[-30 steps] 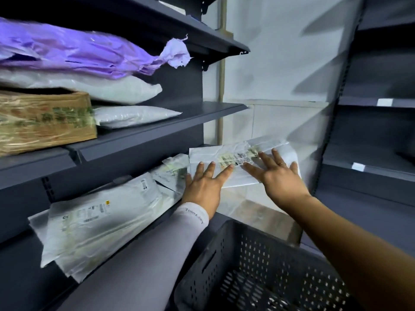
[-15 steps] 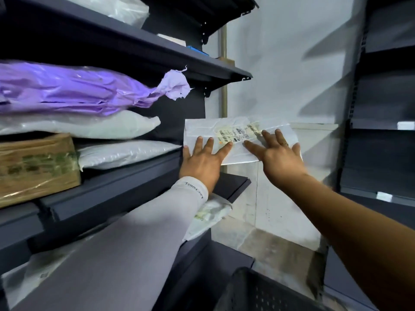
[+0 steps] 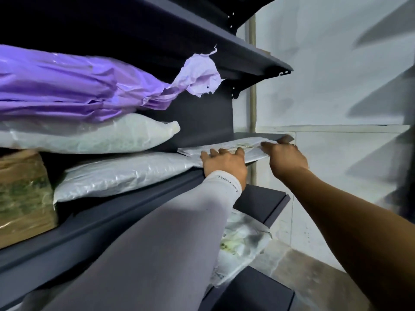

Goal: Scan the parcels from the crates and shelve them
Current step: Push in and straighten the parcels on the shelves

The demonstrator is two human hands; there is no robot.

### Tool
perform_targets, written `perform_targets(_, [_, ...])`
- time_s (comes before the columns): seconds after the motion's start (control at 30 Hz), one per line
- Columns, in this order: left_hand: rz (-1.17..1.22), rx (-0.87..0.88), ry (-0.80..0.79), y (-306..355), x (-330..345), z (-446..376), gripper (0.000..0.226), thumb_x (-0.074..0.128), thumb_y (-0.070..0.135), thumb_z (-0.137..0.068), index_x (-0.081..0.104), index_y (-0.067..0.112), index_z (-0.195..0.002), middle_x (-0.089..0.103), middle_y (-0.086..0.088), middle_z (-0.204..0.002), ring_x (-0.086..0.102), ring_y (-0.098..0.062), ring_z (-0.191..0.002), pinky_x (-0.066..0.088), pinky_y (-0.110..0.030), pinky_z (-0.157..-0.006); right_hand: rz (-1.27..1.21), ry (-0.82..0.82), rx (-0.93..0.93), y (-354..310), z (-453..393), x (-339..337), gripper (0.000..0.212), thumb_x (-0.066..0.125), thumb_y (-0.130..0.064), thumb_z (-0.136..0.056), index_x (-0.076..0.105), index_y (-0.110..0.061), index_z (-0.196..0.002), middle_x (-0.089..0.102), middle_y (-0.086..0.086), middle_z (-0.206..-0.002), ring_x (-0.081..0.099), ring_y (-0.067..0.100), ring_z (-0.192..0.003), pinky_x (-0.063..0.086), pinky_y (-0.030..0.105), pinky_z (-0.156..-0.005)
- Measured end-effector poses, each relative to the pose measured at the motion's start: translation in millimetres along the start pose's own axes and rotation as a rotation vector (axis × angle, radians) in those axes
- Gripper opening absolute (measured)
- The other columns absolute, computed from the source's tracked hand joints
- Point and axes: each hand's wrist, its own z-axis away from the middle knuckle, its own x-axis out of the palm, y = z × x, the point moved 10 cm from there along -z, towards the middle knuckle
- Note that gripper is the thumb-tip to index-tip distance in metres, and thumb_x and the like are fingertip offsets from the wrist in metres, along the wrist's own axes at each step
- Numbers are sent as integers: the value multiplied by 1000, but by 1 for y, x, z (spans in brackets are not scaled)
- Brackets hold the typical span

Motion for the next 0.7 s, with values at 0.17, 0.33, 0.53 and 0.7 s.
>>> perform_targets(0.17, [-34, -95, -87, -7, 18, -8, 66, 38, 56, -102, 31, 18, -156, 38, -27, -157, 35, -53, -142, 29, -64, -113, -169, -118, -180, -31, -30, 41, 71, 47, 2, -97, 43, -36, -157, 27, 20, -166, 33, 42, -149, 34, 43, -121])
perform_targets(0.33, [-61, -175, -138, -14, 19, -10, 87, 59, 45, -93, 17, 14, -163, 16, -28, -167, 20, -58, -149, 24, -68, -116, -116, -201, -263, -46, -37, 53, 92, 50, 7, -91, 24, -45, -162, 8, 10, -173, 8, 41, -158, 23, 58, -125])
perform_targets(0.53, [-90, -141, -13, -11, 17, -8, 83, 63, 43, -89, 25, 16, -158, 33, -19, -156, 34, -51, -142, 29, -71, -110, -307, -78, -322, -61, -20, 44, 87, 57, 7, -79, 44, -34, -154, 47, 6, -156, 44, 33, -141, 49, 48, -108])
perform_targets(0.7, [-198, -51, 52, 2, 16, 0, 71, 61, 37, -94, 30, 12, -152, 46, -21, -146, 50, -50, -129, 32, -71, -108, -218, -142, -342, -65, -17, 49, 88, 54, 1, -79, 37, -39, -155, 38, -7, -163, 28, 25, -150, 34, 55, -117])
